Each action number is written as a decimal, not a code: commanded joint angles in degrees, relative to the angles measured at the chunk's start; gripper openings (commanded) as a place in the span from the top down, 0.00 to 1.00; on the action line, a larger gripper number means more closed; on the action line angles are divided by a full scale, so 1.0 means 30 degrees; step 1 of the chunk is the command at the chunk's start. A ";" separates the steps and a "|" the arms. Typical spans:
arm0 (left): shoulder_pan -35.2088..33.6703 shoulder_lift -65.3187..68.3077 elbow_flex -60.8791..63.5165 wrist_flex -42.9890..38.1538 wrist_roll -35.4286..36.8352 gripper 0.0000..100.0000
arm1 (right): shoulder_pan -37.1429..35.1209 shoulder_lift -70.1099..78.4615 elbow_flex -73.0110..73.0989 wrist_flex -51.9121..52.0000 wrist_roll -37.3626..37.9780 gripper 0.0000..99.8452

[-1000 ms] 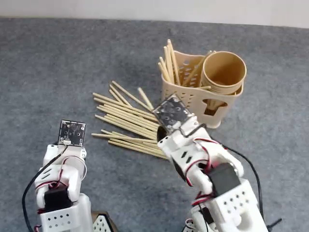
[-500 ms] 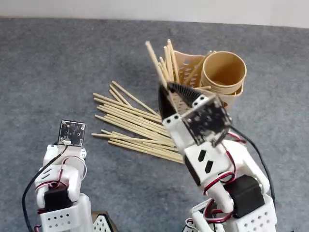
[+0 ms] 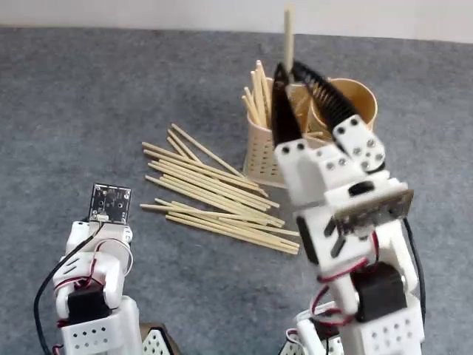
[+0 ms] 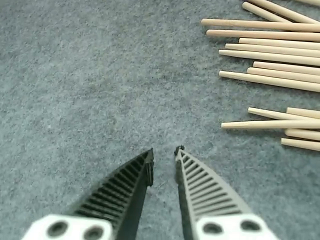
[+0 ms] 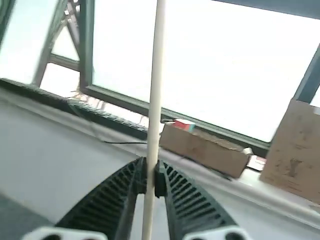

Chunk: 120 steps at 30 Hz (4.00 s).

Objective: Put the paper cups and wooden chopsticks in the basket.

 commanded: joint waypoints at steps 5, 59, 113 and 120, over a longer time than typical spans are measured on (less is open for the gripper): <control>-0.0220 -0.0190 -0.0161 -0.0381 -0.0147 0.91 | 0.2066 0.3883 -0.1128 -0.3092 -0.0176 0.99; -0.0190 -0.0190 -0.0161 -0.0410 -0.0147 0.91 | -0.2681 0.1040 0.4147 0.9480 -0.3516 0.88; -0.0220 -0.0190 -0.0161 -0.0352 -0.0176 0.91 | -0.5407 1.8828 0.2125 1.0300 -0.0410 0.92; -0.0220 -0.0190 -0.0161 -0.0322 -0.0176 0.91 | -0.5407 1.9385 0.2125 1.0183 -0.0381 0.92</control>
